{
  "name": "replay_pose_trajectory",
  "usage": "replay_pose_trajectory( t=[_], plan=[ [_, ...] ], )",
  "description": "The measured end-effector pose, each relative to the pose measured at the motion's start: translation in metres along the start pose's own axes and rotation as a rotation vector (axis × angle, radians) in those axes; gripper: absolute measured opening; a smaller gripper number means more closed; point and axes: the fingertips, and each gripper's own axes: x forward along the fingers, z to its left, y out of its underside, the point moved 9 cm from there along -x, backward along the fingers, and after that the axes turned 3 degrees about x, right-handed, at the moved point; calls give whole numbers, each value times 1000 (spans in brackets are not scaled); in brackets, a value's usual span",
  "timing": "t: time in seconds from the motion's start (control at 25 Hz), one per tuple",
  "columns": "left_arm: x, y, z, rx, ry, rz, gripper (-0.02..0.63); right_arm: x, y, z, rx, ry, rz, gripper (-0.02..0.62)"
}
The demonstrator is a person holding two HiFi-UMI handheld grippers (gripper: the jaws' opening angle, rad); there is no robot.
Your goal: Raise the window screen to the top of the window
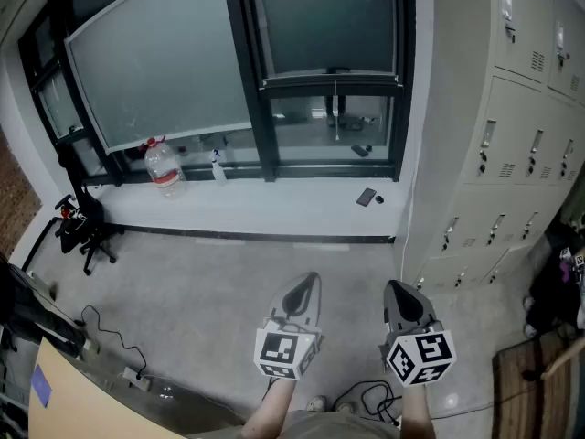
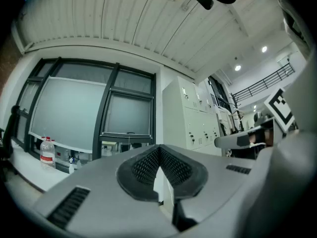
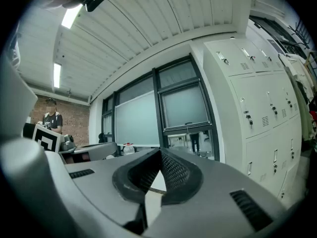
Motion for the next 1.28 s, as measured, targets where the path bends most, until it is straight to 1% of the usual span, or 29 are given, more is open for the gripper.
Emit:
replay_pose_trajectory(
  t=[0.12, 0.24, 0.28, 0.44, 0.56, 0.68, 0.8, 0.84, 0.92, 1.04, 1.12, 1.28],
  plan=[
    [-3, 4, -9, -9, 9, 43, 3, -5, 2, -8, 1, 13, 8, 5],
    [-2, 7, -13, -12, -1, 34, 3, -9, 6, -18, 89, 10, 12, 5],
    [-2, 10, -15, -14, -4, 33, 3, -11, 8, -20, 103, 10, 13, 5],
    [-3, 24, -19, -31, -26, 56, 3, -19, 14, -24, 62, -38, 22, 5],
    [-4, 33, -27, -44, -34, 90, 3, -30, 21, -32, 41, -51, 34, 5],
    [-1, 43, -34, -14, -33, 120, 3, -39, 32, -46, 70, -47, 52, 5],
    [0, 42, -33, -7, -50, 96, 3, -37, 39, -58, 118, -33, 63, 5],
    [-1, 41, -33, -10, -54, 102, 3, -36, 39, -60, 122, -40, 66, 5],
    [0, 41, -30, -13, -62, 121, 3, -29, 40, -62, 114, -53, 74, 5],
    [14, 45, -20, -22, -79, 107, 3, -12, 43, -68, 98, -47, 88, 5],
    [31, 49, -10, -31, -84, 93, 3, 5, 44, -76, 84, -38, 93, 5],
    [81, 54, 18, -18, -80, 45, 3, 52, 38, -93, 68, -40, 85, 6]
  ],
)
